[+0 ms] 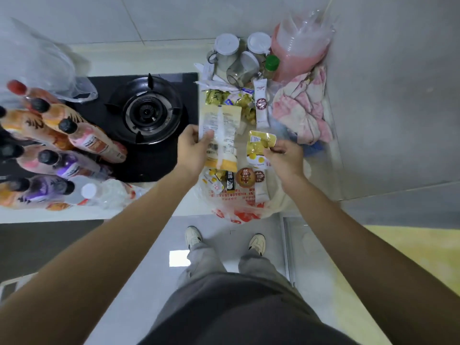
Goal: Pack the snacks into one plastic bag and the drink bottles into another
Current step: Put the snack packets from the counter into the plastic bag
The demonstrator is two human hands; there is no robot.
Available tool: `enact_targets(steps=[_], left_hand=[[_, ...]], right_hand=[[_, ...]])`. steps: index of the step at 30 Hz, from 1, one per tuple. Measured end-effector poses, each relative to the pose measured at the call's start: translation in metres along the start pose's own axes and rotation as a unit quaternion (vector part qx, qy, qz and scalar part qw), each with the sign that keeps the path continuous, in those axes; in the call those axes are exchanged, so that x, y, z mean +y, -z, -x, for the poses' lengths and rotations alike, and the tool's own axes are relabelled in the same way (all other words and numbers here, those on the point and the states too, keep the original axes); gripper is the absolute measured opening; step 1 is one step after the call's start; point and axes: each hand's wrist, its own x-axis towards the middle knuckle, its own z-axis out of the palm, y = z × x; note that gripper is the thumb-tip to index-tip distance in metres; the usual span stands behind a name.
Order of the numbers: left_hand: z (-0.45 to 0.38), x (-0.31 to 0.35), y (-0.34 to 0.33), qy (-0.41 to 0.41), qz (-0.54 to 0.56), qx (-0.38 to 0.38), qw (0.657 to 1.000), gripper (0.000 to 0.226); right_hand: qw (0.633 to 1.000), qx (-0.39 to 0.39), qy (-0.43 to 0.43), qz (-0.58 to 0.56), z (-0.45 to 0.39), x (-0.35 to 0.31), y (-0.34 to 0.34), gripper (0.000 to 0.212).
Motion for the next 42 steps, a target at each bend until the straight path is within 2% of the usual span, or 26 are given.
enact_targets(steps=[6,12,17,22,29,31,33,35,39,42], left_hand=[[0.060,-0.028,0.007,0.053,0.006,-0.011,0.999,0.010],[0.080,-0.054,0.000,0.108,-0.021,-0.015,0.994,0.015],[0.073,-0.069,-0.011,0.138,-0.069,0.015,0.988,0.019],[0.049,-0.068,-0.020,0.130,-0.109,0.039,0.985,0.019],[0.021,-0.058,-0.026,0.174,-0.123,0.012,0.977,0.005],[0.021,-0.052,-0.023,0.132,-0.224,0.007,0.966,0.010],[0.025,-0.048,-0.018,0.063,-0.349,0.006,0.935,0.020],[0.030,-0.046,-0.011,0.008,-0.422,0.003,0.907,0.029],[0.035,-0.045,0.001,-0.094,-0.484,-0.003,0.870,0.036],[0.030,-0.039,0.003,-0.158,-0.508,-0.014,0.846,0.035]], right_hand=[[0.998,-0.026,-0.061,0.016,0.038,0.032,0.009,0.019],[0.995,-0.027,-0.085,0.042,0.043,0.039,0.012,0.021],[0.991,-0.017,-0.116,0.060,0.031,0.042,0.013,0.023],[0.990,-0.015,-0.124,0.071,0.018,0.042,0.013,0.022],[0.991,-0.029,-0.083,0.098,0.013,0.040,0.006,0.026],[0.986,-0.044,-0.040,0.153,0.017,0.040,0.007,0.025],[0.972,-0.052,0.031,0.226,0.023,0.041,0.011,0.023],[0.949,-0.043,0.106,0.294,0.027,0.043,0.016,0.018],[0.894,-0.043,0.212,0.392,0.030,0.038,0.019,0.007],[0.862,-0.045,0.279,0.421,0.026,0.028,0.016,0.009]])
